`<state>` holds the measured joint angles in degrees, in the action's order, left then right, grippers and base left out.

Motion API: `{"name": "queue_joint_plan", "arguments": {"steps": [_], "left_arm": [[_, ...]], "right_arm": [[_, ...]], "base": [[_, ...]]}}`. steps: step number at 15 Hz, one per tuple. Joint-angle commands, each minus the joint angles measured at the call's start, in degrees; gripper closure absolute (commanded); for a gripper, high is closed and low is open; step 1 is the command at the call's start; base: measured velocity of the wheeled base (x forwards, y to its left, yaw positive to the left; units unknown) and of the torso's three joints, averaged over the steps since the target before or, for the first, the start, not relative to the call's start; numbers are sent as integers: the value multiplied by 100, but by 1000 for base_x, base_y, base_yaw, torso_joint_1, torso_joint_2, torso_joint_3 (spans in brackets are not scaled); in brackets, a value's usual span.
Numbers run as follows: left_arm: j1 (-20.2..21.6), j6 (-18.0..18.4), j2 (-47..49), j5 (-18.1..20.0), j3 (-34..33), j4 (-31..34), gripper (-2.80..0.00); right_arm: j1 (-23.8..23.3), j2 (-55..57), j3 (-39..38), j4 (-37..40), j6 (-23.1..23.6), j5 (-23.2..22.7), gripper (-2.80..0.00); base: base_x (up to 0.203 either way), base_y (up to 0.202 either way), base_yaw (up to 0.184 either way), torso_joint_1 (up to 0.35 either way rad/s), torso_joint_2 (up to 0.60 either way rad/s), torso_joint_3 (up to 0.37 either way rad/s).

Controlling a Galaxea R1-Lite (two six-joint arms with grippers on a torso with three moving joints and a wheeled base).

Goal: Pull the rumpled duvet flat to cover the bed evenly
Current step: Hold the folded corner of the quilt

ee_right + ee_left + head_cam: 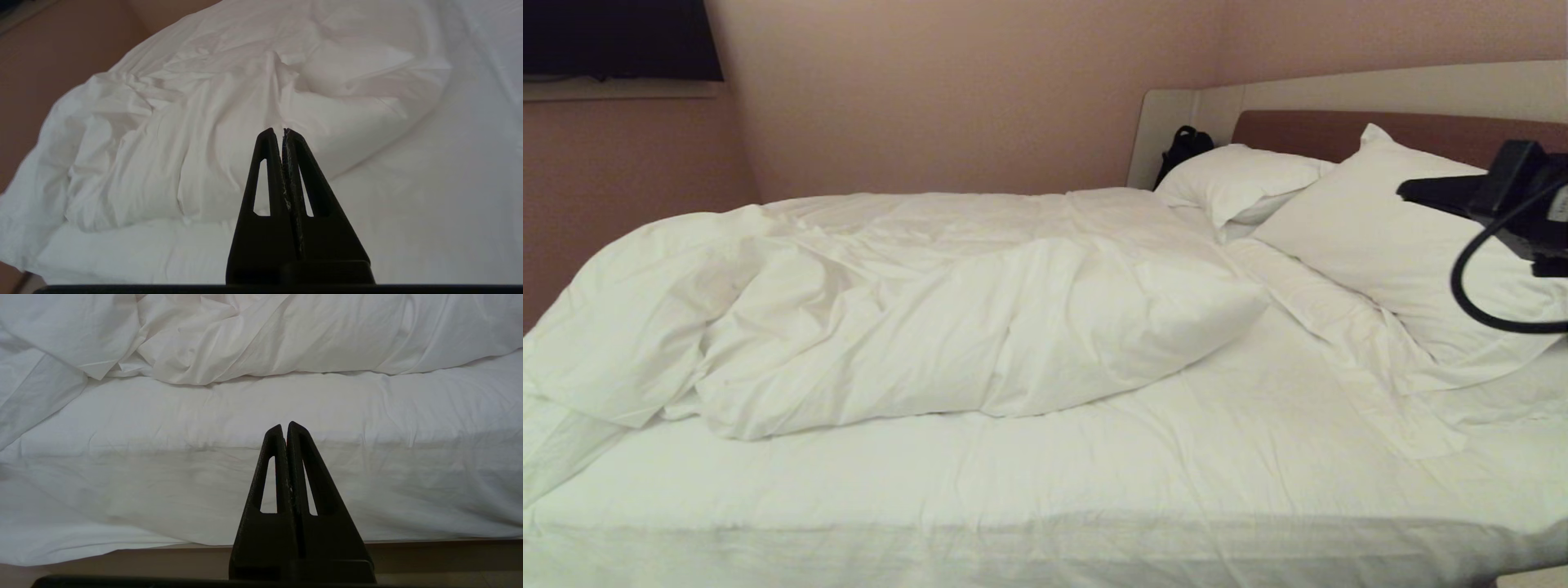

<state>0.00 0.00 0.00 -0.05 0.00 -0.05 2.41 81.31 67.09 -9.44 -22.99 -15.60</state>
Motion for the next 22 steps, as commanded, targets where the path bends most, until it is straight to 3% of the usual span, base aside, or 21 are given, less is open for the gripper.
{"name": "queue_joint_plan", "arguments": {"steps": [1,3,8,14,18,22], "left_arm": [[0,0,0,-4,0,-4,0],[0,6,0,-4,0,-4,0],[0,0,0,-4,0,-4,0],[0,0,0,-4,0,-4,0],[0,0,0,-4,0,-4,0],[0,9,0,-4,0,-4,0]], "right_arm": [[10,974,357,-564,-593,-69,0],[12,1627,940,-656,-1021,-167,0],[6,2728,2180,-715,-2397,-927,0],[5,4011,2966,-656,-2811,-1121,0],[5,4323,3038,-682,-3089,-1630,0],[102,4572,3030,-674,-3084,-1661,0]], "base": [[0,0,0,0,0,0],[0,0,0,0,0,0],[0,0,0,0,0,0],[0,0,0,0,0,0],[0,0,0,0,0,0],[0,0,0,0,0,0]]}}
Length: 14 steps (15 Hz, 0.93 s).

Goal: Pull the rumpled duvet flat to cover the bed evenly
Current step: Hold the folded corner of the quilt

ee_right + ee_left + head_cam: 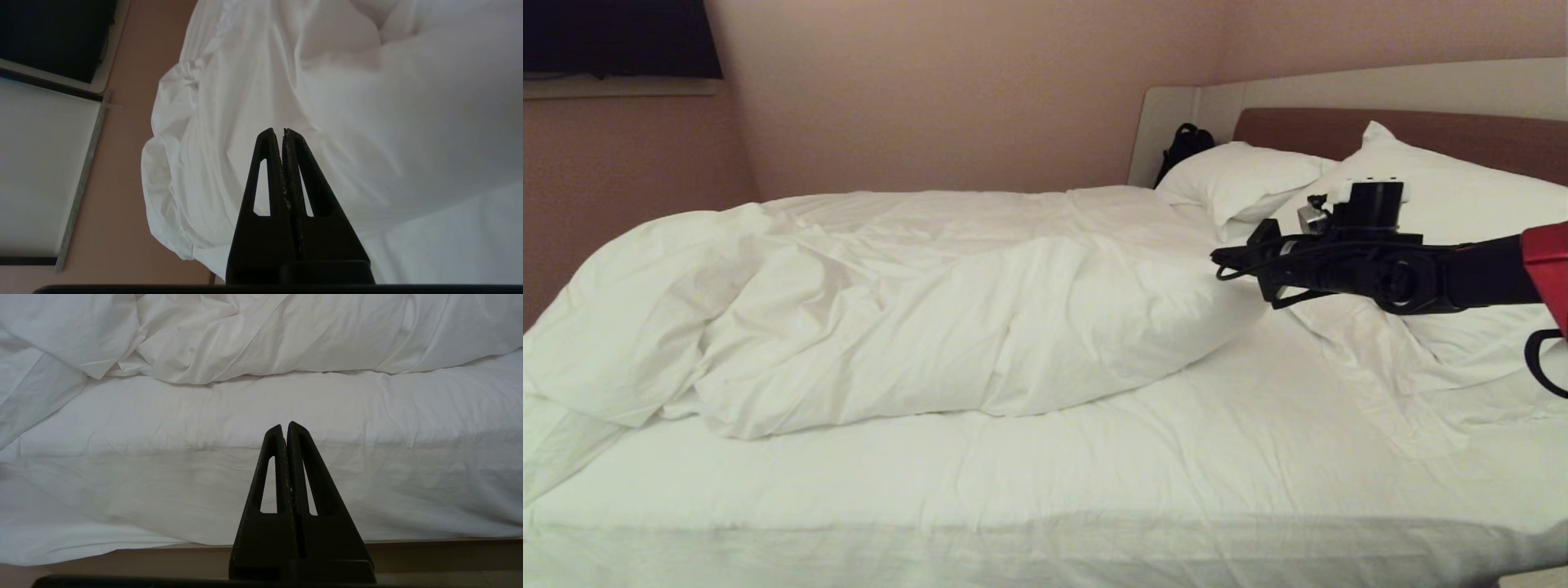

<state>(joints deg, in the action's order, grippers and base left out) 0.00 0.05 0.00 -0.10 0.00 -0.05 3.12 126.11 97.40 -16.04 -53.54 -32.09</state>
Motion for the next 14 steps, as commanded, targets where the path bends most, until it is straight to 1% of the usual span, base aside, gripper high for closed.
{"name": "queue_joint_plan", "arguments": {"steps": [1,4,5,6,7,8,9,10,11,13,14], "left_arm": [[0,3,0,1,0,-4,0],[0,-5,0,1,0,-4,0],[0,4,0,1,0,-3,0],[0,1,0,1,0,-1,0],[0,-5,0,1,0,-4,0],[0,-5,0,1,0,0,0],[0,-5,0,1,0,-2,0],[0,4,0,1,0,-4,0],[0,-4,0,1,0,-4,0],[0,2,0,1,0,-2,0],[0,-4,0,1,0,-4,0]], "right_arm": [[57,133,7,-21,-15,9,0],[68,130,7,17,79,18,0],[83,106,7,87,194,39,0],[87,110,7,96,236,67,-280],[103,126,7,101,419,181,-280],[112,134,6,103,445,207,-280],[174,156,2,121,691,422,-280],[259,216,-1,131,1064,795,-280],[346,278,2,135,1317,1084,-280],[590,416,137,139,1671,2129,-280],[670,457,215,156,1761,2307,-280]], "base": [[0,0,0,0,0,0],[0,0,0,0,0,0],[0,0,0,0,0,0],[0,0,0,0,0,0],[0,0,0,0,0,0],[0,0,0,0,0,0],[0,0,0,0,0,0],[0,0,0,0,0,0],[0,0,0,0,0,0],[0,0,0,0,0,0],[0,0,0,0,0,0]]}}
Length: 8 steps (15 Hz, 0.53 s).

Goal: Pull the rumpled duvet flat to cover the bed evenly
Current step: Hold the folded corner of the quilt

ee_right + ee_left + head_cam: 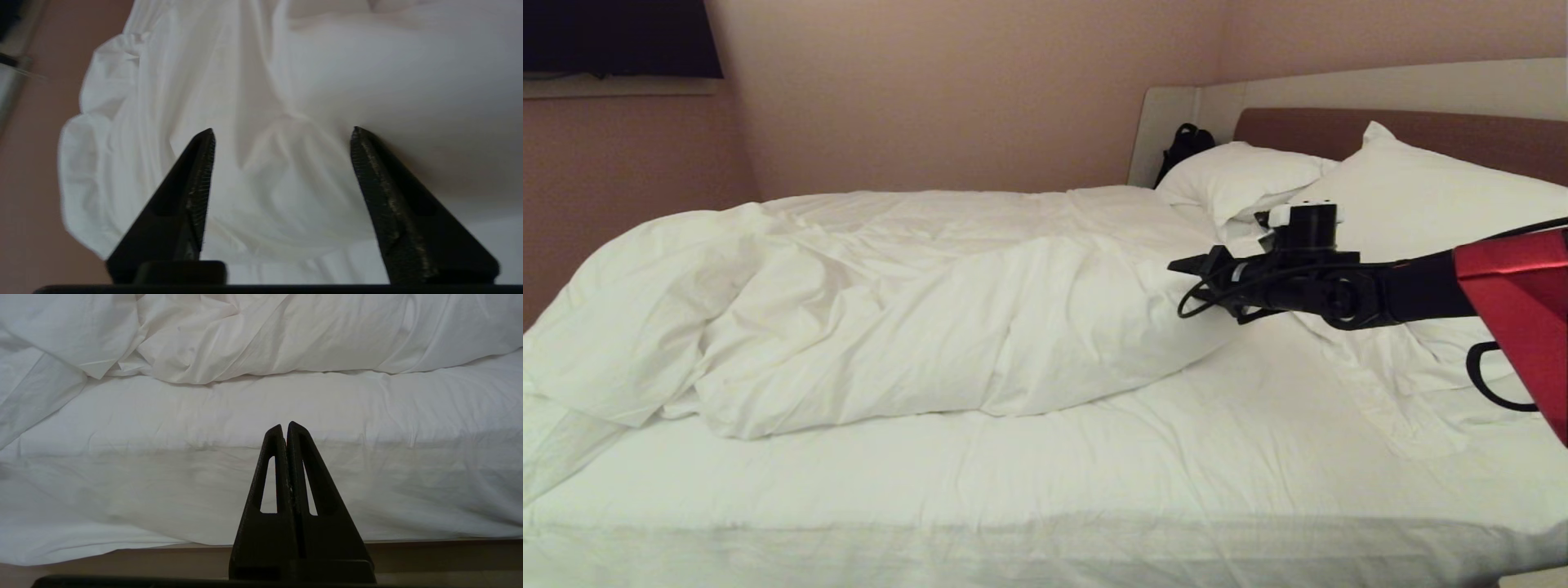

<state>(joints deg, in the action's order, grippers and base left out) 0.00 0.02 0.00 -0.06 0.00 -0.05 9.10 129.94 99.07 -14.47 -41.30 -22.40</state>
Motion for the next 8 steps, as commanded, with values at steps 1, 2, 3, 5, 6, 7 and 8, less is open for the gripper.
{"name": "queue_joint_plan", "arguments": {"steps": [1,2,3,5,6,7,8], "left_arm": [[0,6,0,-3,0,-4,0],[-3,4,0,-3,0,5,0],[0,0,0,-3,0,-4,0],[0,6,0,-3,0,-4,0],[0,-2,0,-3,0,-4,0],[0,6,0,-3,0,5,0],[0,6,0,-3,0,5,0]], "right_arm": [[126,50,137,96,546,1495,-280],[135,9,180,134,562,1655,-280],[136,-8,209,138,643,1905,-280],[154,-5,323,137,816,2355,-280],[172,32,422,137,948,2699,-280],[186,67,490,137,1082,2894,-280],[210,141,538,132,1235,3097,-280]], "base": [[0,0,0,0,0,0],[0,0,0,0,0,0],[0,0,0,0,0,0],[0,0,0,0,0,0],[0,0,0,0,0,0],[0,0,0,0,0,0],[0,0,0,0,0,0]]}}
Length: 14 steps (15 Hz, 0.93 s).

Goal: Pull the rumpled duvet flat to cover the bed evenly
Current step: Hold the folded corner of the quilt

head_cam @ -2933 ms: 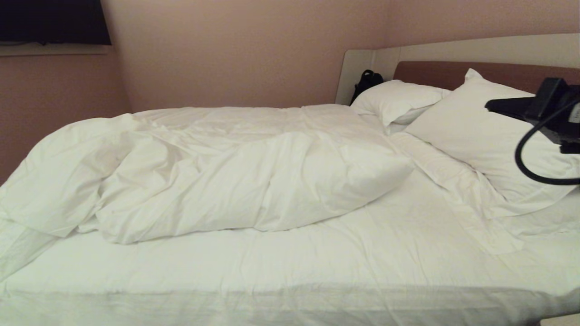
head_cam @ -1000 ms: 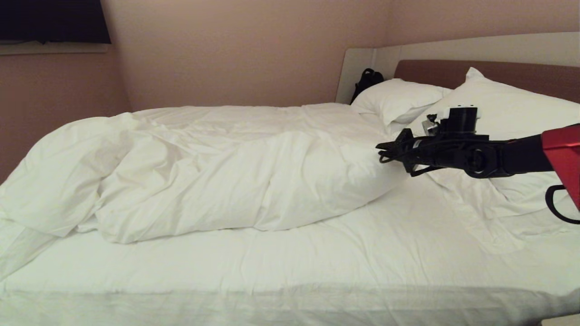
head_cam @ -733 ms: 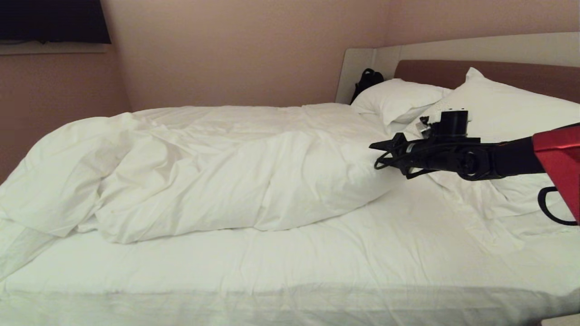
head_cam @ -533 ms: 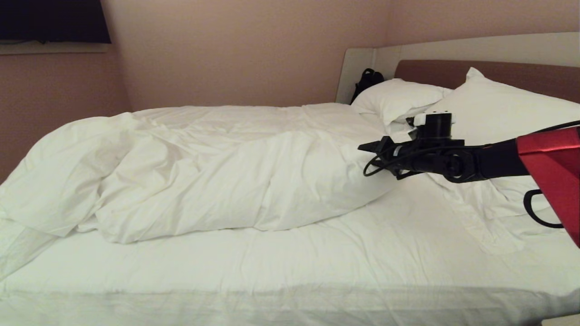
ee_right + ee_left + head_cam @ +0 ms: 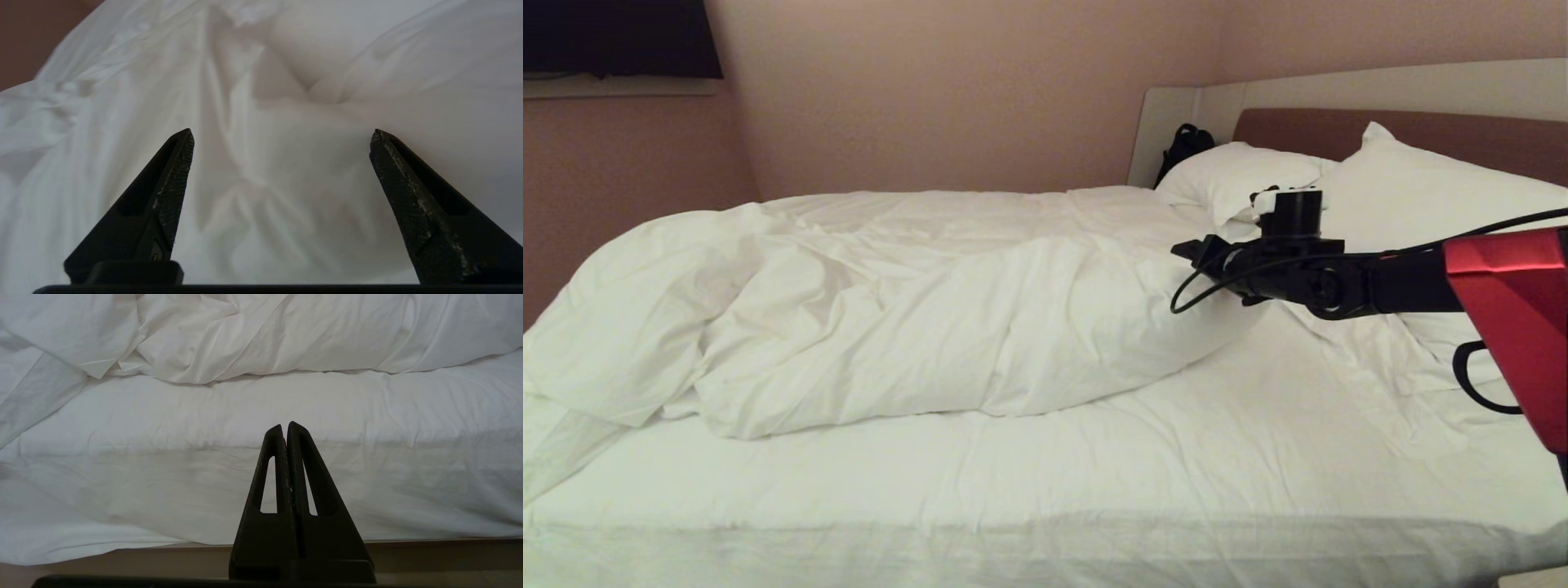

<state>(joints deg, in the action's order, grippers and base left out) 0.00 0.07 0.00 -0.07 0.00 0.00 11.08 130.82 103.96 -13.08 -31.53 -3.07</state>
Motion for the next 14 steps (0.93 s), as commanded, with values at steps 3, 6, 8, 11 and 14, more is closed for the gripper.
{"name": "queue_joint_plan", "arguments": {"steps": [3,6,8,11,14], "left_arm": [[0,-6,0,-1,0,-9,0],[0,1,0,-1,0,-9,0],[0,-7,0,-1,0,-9,0],[0,1,0,-1,0,-9,0],[0,-7,0,-1,0,-9,0]], "right_arm": [[128,468,405,-11,499,1851,-280],[196,1026,652,-180,964,2397,-280],[265,1160,661,-213,1014,2408,-280],[324,1315,661,-213,1009,2267,-280],[360,1368,626,-195,947,2135,-280]], "base": [[0,0,0,0,0,0],[0,0,0,0,0,0],[0,0,0,0,0,0],[0,0,0,0,0,0],[0,0,0,0,0,0]]}}
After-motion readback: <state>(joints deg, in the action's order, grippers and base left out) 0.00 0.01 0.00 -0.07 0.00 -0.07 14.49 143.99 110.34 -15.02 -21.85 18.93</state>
